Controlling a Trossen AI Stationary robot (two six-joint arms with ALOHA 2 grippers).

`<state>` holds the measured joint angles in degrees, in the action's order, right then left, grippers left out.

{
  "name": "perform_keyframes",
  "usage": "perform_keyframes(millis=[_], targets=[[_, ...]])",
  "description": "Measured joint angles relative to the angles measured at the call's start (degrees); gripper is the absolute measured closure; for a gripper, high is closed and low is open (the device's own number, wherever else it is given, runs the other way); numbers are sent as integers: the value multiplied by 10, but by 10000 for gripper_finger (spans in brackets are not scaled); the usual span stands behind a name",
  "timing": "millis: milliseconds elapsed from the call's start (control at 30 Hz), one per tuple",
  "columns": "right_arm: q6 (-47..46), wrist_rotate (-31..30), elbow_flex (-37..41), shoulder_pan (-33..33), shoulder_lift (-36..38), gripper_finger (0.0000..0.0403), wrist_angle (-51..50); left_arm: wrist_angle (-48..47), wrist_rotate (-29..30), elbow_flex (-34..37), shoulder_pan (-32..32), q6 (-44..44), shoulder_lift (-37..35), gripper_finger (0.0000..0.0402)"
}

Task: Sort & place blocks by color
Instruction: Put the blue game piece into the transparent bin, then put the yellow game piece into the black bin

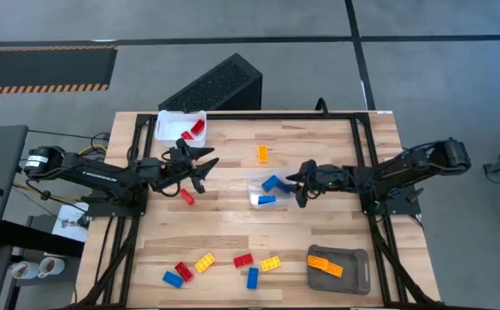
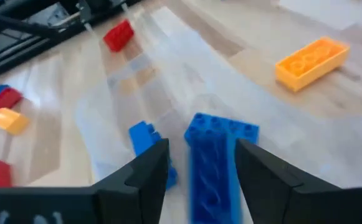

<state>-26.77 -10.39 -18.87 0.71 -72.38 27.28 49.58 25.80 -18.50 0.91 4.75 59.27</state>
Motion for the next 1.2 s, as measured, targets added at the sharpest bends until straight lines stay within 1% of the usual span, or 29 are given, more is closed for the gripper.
perform_keyframes(millis=[100,300,533,700,733,900,1067,1200], targets=[[-24,11,0,0,-1,190,0,0,0,0,0,0,0,229],[-32,13,-4,1,9,173,-2,-1,0,0,0,0,0,229],[-15,13,-30,1,26,172,-1,-2,0,0,0,0,0,229],[1,13,-41,-4,28,180,0,-2,0,0,0,0,0,229],[2,13,-41,-5,28,182,0,-2,-5,0,0,0,0,229],[3,12,-42,-19,28,187,15,5,-66,0,0,-6,0,229],[18,13,-42,-42,28,188,58,6,-70,-2,0,-7,0,229],[34,13,-65,-70,28,188,62,4,-70,-2,0,-7,0,228]])
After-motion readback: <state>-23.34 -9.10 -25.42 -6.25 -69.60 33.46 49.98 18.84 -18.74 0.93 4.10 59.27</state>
